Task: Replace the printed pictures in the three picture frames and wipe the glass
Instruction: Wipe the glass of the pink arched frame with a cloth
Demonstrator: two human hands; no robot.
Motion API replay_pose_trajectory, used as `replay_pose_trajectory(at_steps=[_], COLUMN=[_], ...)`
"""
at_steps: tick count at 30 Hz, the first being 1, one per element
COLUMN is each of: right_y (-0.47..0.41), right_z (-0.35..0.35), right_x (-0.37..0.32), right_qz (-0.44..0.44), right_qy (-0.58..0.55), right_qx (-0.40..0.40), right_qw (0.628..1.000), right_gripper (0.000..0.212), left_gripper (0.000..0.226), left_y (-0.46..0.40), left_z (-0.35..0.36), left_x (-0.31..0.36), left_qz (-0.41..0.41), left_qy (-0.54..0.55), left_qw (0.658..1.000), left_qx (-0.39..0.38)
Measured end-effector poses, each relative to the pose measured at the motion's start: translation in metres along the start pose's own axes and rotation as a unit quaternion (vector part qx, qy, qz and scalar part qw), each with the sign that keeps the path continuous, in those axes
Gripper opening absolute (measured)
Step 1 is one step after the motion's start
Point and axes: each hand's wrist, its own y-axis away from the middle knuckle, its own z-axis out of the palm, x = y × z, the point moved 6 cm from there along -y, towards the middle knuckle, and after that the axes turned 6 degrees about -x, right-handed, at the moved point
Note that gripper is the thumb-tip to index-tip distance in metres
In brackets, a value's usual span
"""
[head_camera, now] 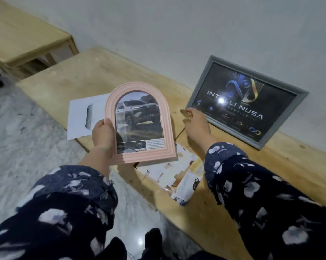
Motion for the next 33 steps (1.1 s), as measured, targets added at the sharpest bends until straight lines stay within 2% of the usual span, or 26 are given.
replay_pose_trajectory(at_steps=[2, 4, 6, 8, 11, 13, 16, 18, 20, 24, 28, 33], right_y=[-0.01, -0.009, -0.008, -0.011, -0.016, -0.017, 0.001, 0.011, 0.024, 0.053, 0.092, 0.137], right_z=[0.028, 0.057, 0.07, 0.064, 0.041, 0.031, 0.023, 0.011, -0.008, -0.041, -0.086, -0.137], right_x=[-0.006, 0.006, 0.017, 0.014, -0.002, -0.001, 0.004, 0.012, 0.025, 0.059, 0.097, 0.155], right_qz=[-0.041, 0.007, 0.056, 0.07, 0.1, 0.14, 0.191, 0.187, 0.191, 0.219, 0.242, 0.281], right_qy=[0.094, 0.135, 0.138, 0.105, -0.051, -0.173, -0.303, -0.293, -0.279, -0.285, -0.249, -0.232], right_qx=[-0.063, -0.168, -0.207, -0.192, -0.109, -0.094, -0.161, -0.151, -0.106, -0.067, 0.009, 0.094], right_qw=[0.993, 0.976, 0.967, 0.973, 0.988, 0.97, 0.919, 0.925, 0.935, 0.931, 0.938, 0.927], right_gripper=[0.042, 0.047, 0.055, 0.054, 0.04, 0.034, 0.029, 0.028, 0.027, 0.025, 0.028, 0.03], left_gripper=[0.022, 0.021, 0.023, 0.027, 0.03, 0.03, 0.03, 0.031, 0.031, 0.026, 0.02, 0.025], left_y=[-0.016, -0.029, -0.04, -0.047, -0.056, -0.056, -0.052, -0.047, -0.037, -0.003, 0.04, 0.104], left_z=[-0.001, 0.0, 0.002, 0.007, 0.019, 0.029, 0.051, 0.067, 0.087, 0.133, 0.188, 0.254], left_x=[0.005, 0.009, 0.014, 0.016, 0.018, 0.023, 0.037, 0.046, 0.058, 0.078, 0.089, 0.103], left_qz=[0.0, 0.004, 0.01, 0.014, 0.015, 0.022, 0.038, 0.051, 0.071, 0.116, 0.123, 0.154], left_qy=[0.019, 0.024, 0.014, 0.004, 0.024, 0.034, 0.055, 0.056, 0.057, 0.044, 0.051, 0.044], left_qw=[1.0, 1.0, 1.0, 1.0, 0.999, 0.997, 0.994, 0.991, 0.985, 0.969, 0.948, 0.913], left_qx=[-0.007, -0.011, -0.017, -0.024, -0.045, -0.059, -0.092, -0.112, -0.144, -0.213, -0.288, -0.375])
